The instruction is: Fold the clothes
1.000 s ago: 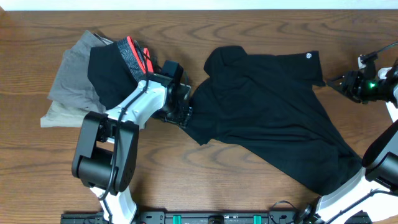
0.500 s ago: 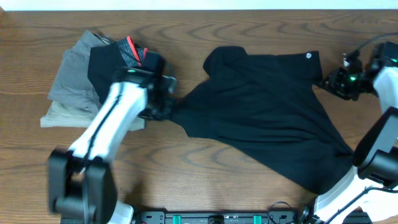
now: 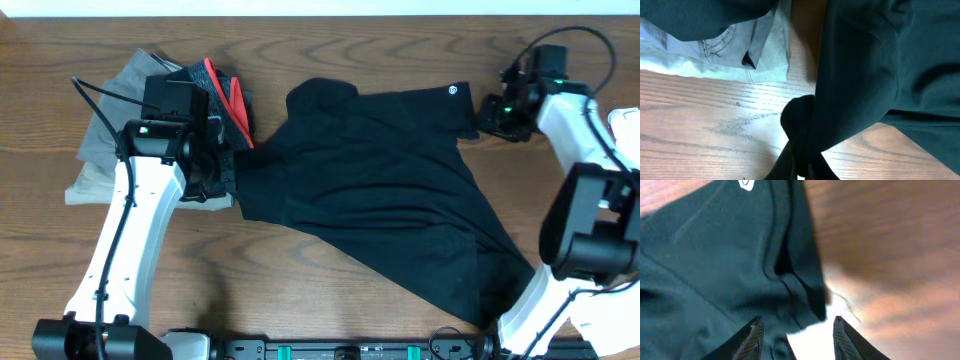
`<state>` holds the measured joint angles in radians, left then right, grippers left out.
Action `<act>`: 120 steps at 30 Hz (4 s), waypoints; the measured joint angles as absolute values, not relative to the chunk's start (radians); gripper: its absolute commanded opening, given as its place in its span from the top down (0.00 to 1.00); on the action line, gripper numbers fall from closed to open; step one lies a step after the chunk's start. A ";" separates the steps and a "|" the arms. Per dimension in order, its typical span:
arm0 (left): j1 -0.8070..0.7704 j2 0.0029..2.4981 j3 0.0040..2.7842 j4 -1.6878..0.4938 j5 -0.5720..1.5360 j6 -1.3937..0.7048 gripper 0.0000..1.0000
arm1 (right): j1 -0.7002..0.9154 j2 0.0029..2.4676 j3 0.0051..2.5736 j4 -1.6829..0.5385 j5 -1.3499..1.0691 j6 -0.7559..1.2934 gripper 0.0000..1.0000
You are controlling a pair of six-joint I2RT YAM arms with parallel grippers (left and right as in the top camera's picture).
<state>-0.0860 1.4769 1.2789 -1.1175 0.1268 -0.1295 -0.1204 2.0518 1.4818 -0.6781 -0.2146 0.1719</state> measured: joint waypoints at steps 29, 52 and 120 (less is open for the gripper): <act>-0.086 1.477 1.279 -1.092 0.127 -0.135 0.94 | -0.027 2.229 1.473 0.447 -0.413 0.390 0.94; -0.086 1.477 1.279 -1.058 0.127 -0.135 0.94 | -0.359 1.977 1.473 -0.730 -0.409 0.237 0.27; -0.086 1.477 1.279 -1.005 0.127 -0.135 0.94 | -0.161 1.711 0.997 -0.809 -0.239 0.195 0.99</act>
